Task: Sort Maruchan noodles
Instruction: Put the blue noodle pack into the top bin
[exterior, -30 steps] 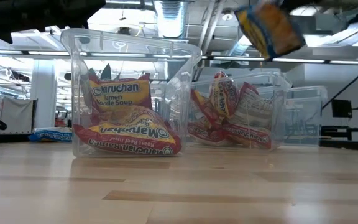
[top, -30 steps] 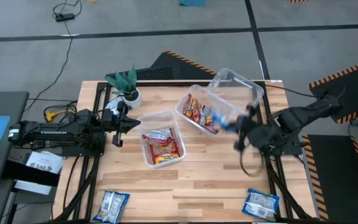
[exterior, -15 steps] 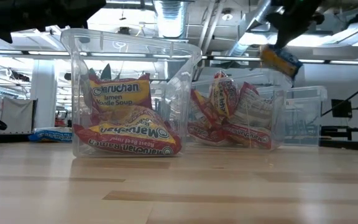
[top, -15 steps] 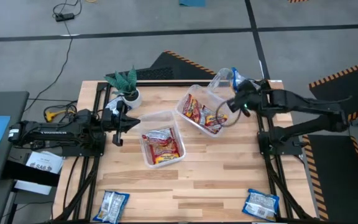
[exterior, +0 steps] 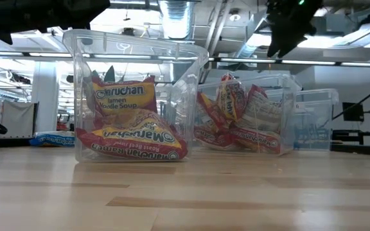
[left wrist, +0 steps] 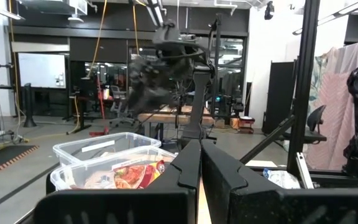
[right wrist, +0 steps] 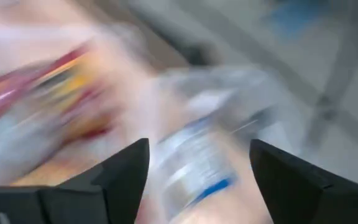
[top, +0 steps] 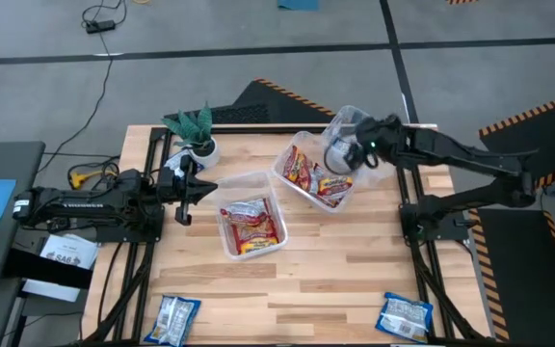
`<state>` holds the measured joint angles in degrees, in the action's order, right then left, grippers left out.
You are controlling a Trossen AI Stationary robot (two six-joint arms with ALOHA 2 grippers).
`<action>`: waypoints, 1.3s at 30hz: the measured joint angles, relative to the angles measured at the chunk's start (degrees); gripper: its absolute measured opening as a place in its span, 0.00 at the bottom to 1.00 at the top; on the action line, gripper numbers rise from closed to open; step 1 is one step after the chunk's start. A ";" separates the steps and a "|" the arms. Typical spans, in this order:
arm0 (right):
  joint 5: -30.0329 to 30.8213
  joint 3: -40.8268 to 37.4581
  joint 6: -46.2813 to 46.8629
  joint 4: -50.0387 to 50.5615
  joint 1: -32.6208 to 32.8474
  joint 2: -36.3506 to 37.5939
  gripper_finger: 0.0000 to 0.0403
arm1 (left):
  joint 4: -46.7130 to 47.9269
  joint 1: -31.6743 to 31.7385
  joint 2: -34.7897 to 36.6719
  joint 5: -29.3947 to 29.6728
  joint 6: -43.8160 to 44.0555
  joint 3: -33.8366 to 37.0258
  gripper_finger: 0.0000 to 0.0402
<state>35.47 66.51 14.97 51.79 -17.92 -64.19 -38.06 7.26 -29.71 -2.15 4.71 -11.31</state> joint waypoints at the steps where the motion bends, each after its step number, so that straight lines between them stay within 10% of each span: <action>1: -4.58 0.31 1.58 2.36 0.97 0.46 0.75 | 0.00 0.01 0.00 0.00 -0.02 0.00 0.00; 8: -36.41 0.60 20.13 13.58 16.06 3.68 0.76 | 0.00 0.00 0.00 0.04 -1.03 0.00 0.00; 21: -46.45 0.60 69.83 16.85 60.54 -10.46 0.76 | 0.02 0.01 0.00 0.04 0.00 0.00 0.00; 39: -75.51 -3.12 64.62 3.27 67.90 -38.31 0.75 | 0.04 0.00 -0.02 0.04 -0.44 0.02 0.00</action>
<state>-40.04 63.40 79.59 55.06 49.98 -102.50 -38.02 7.26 -29.74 -2.11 4.27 -11.29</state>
